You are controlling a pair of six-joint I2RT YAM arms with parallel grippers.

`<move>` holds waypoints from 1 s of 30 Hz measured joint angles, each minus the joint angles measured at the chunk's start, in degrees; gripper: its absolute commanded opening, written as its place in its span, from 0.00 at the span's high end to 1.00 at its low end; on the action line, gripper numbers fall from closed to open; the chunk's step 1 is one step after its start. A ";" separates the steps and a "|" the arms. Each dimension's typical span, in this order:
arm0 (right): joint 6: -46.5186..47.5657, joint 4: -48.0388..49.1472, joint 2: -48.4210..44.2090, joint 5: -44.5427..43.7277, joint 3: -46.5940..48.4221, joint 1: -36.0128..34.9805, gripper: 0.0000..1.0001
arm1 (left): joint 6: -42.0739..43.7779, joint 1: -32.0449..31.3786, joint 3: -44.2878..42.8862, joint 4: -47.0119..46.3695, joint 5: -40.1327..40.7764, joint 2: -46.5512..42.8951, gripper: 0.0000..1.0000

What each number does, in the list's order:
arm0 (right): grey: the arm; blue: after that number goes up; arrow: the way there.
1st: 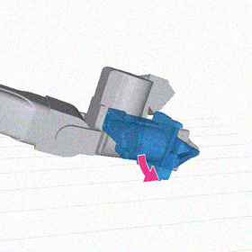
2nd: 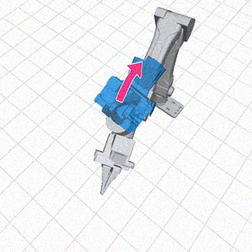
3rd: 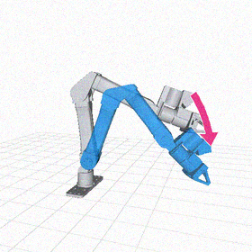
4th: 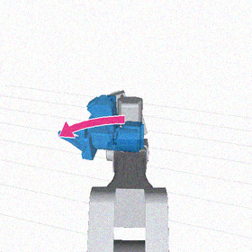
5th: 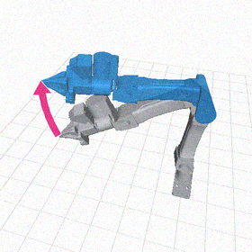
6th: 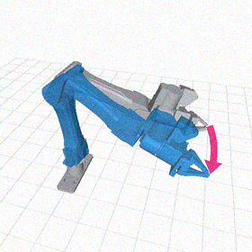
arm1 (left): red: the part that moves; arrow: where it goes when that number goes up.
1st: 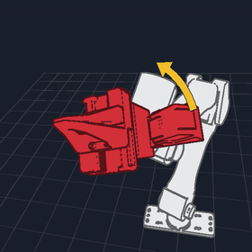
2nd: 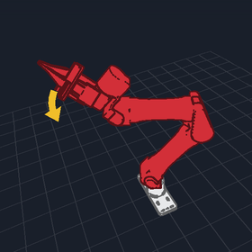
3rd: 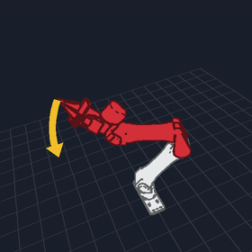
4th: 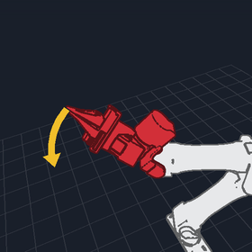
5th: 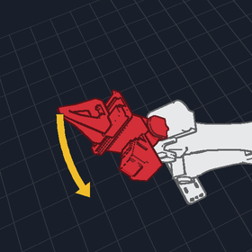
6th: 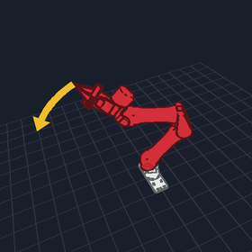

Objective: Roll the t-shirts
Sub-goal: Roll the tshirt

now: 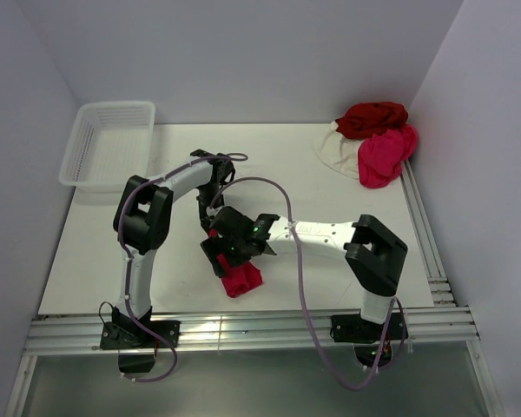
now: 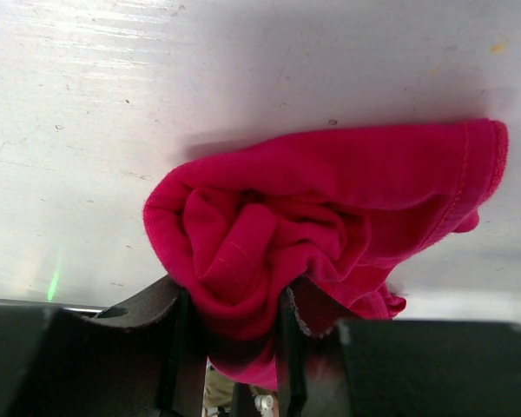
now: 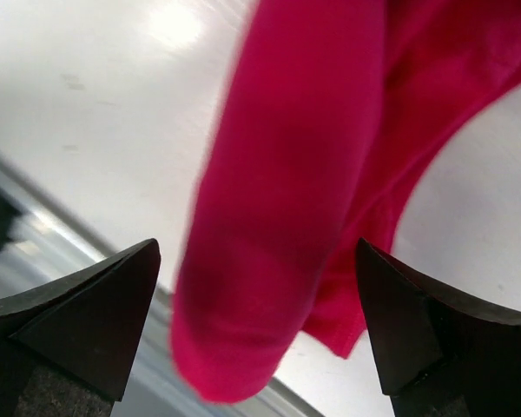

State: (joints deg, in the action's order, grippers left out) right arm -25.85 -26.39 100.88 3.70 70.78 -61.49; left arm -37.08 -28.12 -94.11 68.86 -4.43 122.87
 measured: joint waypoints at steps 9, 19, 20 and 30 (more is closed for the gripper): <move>-0.04 -5.51 5.86 -9.46 3.69 -3.21 0.16 | 0.02 0.00 -0.02 0.00 -0.09 0.00 1.00; -0.22 -8.76 7.78 -17.92 8.72 -7.26 0.29 | 0.00 0.00 -0.02 0.02 -0.09 0.00 1.00; -0.22 -8.85 8.22 -18.32 8.90 -7.48 0.37 | 0.00 0.00 -0.02 0.02 -0.09 0.00 1.00; -0.94 -8.55 9.38 -18.62 9.05 -8.11 1.00 | 0.00 0.00 0.00 0.00 -0.22 0.00 0.96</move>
State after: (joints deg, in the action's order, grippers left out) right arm -26.79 -34.94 110.26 -14.92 79.83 -69.60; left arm -37.08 -28.12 -94.11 68.86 -4.64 122.87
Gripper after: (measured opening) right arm 0.174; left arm 0.328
